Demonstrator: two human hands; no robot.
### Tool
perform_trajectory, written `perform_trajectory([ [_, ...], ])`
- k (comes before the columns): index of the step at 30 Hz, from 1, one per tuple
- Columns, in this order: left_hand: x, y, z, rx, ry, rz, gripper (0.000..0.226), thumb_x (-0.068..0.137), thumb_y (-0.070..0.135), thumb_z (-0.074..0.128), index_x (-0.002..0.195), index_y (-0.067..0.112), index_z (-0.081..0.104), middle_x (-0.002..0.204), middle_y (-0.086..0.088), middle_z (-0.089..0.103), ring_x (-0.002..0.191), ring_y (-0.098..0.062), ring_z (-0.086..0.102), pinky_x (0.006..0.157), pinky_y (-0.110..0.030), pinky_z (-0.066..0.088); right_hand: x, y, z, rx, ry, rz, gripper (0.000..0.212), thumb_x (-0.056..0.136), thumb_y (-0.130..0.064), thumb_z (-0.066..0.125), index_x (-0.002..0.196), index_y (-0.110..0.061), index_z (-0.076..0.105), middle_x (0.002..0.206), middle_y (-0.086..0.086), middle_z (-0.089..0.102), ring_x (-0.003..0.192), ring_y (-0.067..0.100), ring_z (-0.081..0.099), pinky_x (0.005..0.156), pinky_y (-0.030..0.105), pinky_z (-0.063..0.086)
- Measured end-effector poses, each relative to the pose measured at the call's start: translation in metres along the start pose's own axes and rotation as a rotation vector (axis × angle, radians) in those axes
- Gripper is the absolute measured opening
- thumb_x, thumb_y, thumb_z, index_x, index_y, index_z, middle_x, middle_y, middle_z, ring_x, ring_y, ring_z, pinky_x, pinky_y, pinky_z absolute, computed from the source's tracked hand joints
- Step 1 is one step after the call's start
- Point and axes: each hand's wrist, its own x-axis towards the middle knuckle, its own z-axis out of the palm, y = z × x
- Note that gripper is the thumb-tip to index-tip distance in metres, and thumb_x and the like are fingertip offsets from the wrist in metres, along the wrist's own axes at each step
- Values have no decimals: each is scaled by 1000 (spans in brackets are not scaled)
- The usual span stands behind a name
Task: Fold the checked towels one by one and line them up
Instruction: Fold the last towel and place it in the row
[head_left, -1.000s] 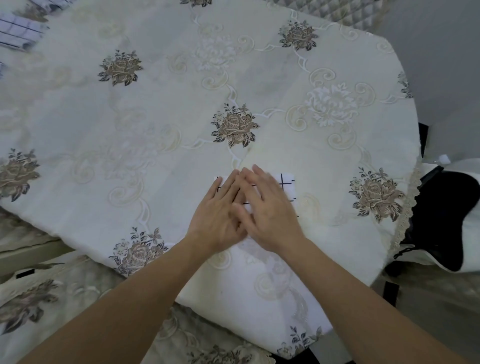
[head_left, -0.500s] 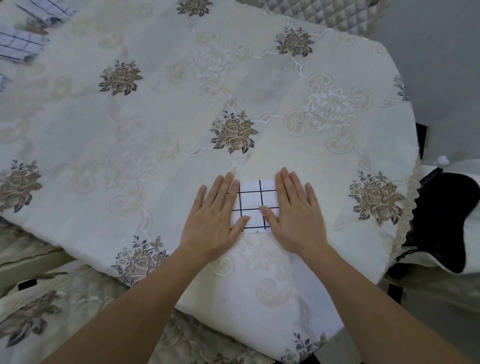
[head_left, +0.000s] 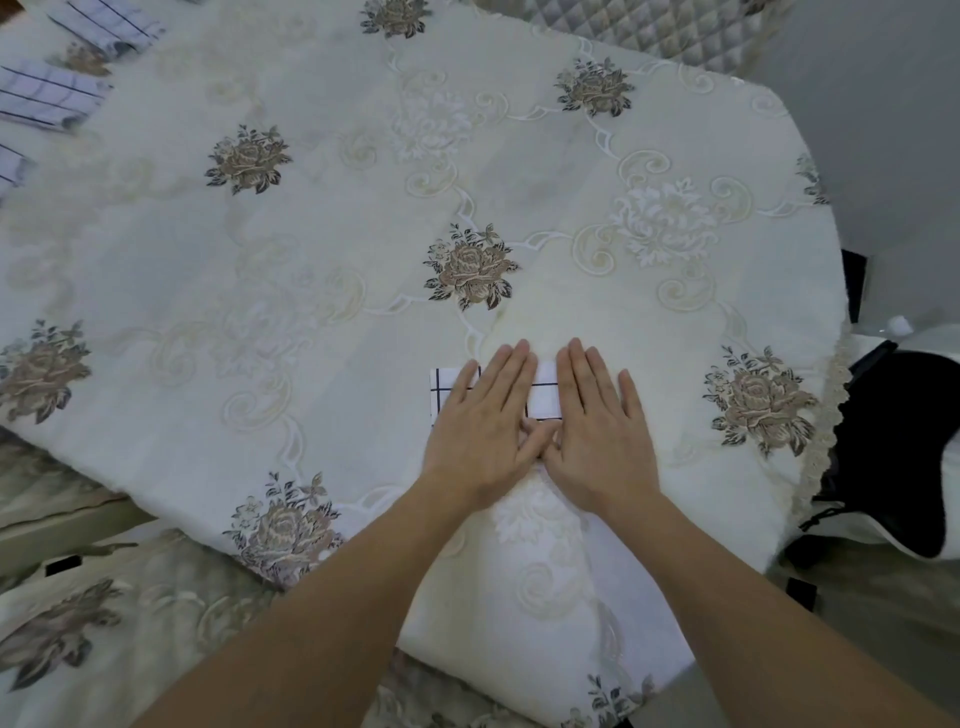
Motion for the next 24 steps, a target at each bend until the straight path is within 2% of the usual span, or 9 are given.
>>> perform_trajectory([
  [5, -10, -25, 1, 44, 21, -10, 66, 104, 48, 9, 159, 12, 8, 168, -2, -1, 153, -13, -5, 125, -42, 9, 0, -1, 0, -12, 10, 3, 84, 98, -68, 13, 159, -11, 10, 168, 3, 5, 154, 17, 4, 124, 46, 11],
  [12, -22, -37, 1, 35, 42, -87, 67, 103, 46, 13, 159, 9, 6, 167, -5, -1, 154, -16, -5, 125, -42, 8, 0, 0, -2, -9, -26, -4, 86, 97, -69, 10, 159, -11, 8, 168, 3, 2, 154, 17, 2, 123, 49, 12],
  [15, -22, -35, -1, 38, 30, -99, 67, 103, 45, 12, 159, 9, 6, 167, -5, -1, 154, -17, -6, 125, -43, 8, 3, -20, -14, 67, 19, 53, 88, 95, -70, 10, 158, -7, 16, 167, 6, 9, 154, 20, 4, 123, 51, 8],
  [17, -23, -35, -1, 9, 17, -103, 68, 101, 45, 11, 159, 10, 2, 167, -4, -5, 153, -16, -10, 125, -43, 7, 10, -48, -21, 157, 79, -26, 85, 97, -66, 16, 157, -6, 20, 166, 8, 12, 154, 21, 5, 124, 48, 6],
  [20, -26, -36, -4, 25, -25, -62, 77, 96, 47, 25, 159, 16, -7, 166, -4, -14, 152, -20, -18, 125, -44, 4, 22, -83, -14, 278, 8, -207, 77, 101, -58, 29, 159, -10, 14, 168, 4, 5, 154, 13, -5, 125, 43, 7],
  [22, -26, -34, -3, 55, -18, -80, 78, 97, 48, 28, 158, 18, -10, 166, -2, -14, 152, -22, -19, 125, -47, 4, 24, -82, -6, 307, -49, -210, 77, 102, -59, 25, 159, -12, 8, 168, 1, 1, 153, 9, -8, 125, 39, 6],
  [24, -24, -33, -2, 54, -7, -117, 73, 100, 48, 23, 159, 18, -7, 167, 0, -13, 152, -21, -17, 124, -48, 5, 21, -68, -1, 235, -54, -197, 81, 99, -65, 14, 159, -12, 6, 168, 1, 0, 153, 9, -8, 125, 39, 4],
])
